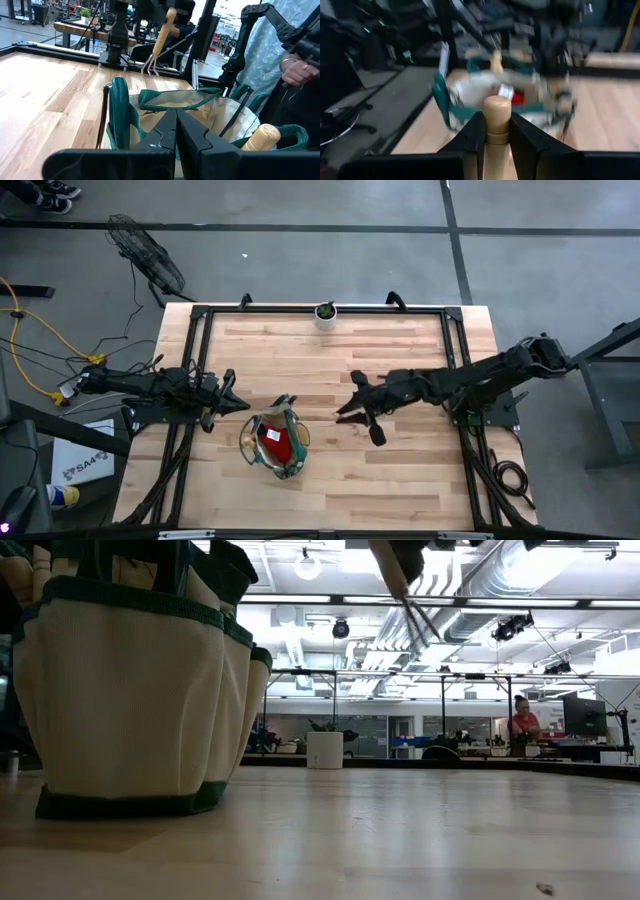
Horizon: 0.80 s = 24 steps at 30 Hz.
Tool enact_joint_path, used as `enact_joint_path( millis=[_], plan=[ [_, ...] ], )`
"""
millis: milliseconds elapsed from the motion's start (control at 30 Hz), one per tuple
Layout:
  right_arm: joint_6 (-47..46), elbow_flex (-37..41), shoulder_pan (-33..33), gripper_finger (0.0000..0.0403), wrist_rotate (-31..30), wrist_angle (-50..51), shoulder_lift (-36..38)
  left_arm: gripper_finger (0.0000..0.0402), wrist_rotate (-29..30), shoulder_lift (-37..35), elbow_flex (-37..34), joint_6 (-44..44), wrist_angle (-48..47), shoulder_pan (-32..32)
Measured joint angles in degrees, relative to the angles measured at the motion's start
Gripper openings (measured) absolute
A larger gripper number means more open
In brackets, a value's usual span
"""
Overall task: Pick & Place Garden tools in Gardening bag
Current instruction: Put the brown hand rake into the gardening bag
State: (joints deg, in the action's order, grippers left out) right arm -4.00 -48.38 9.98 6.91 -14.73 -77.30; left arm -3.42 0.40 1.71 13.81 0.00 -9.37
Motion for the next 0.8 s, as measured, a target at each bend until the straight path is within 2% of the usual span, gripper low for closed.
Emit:
enact_joint_path(
  millis=[200, 367, 533, 800],
  plan=[
    [5.59, 0.00, -1.16, 0.0054, 5.19, -9.33, -0.44, 0.0000, 0.00, 0.00, 0.01, 0.01, -0.01, 0.00],
    [5.18, -0.04, -1.14, 0.0054, 6.69, -17.85, -3.35, 0.0000, -0.01, 0.00, -0.01, 0.01, 0.02, 0.00],
    [2.57, -0.04, -1.12, 0.0054, 3.33, -24.22, -6.89, 0.0000, 0.00, -0.02, -0.01, 0.00, 0.01, 0.00],
    [1.65, -0.04, -0.97, 0.0054, 1.56, -32.44, -12.80, 0.0000, 0.00, -0.02, -0.01, 0.01, -0.01, 0.00]
  ],
)
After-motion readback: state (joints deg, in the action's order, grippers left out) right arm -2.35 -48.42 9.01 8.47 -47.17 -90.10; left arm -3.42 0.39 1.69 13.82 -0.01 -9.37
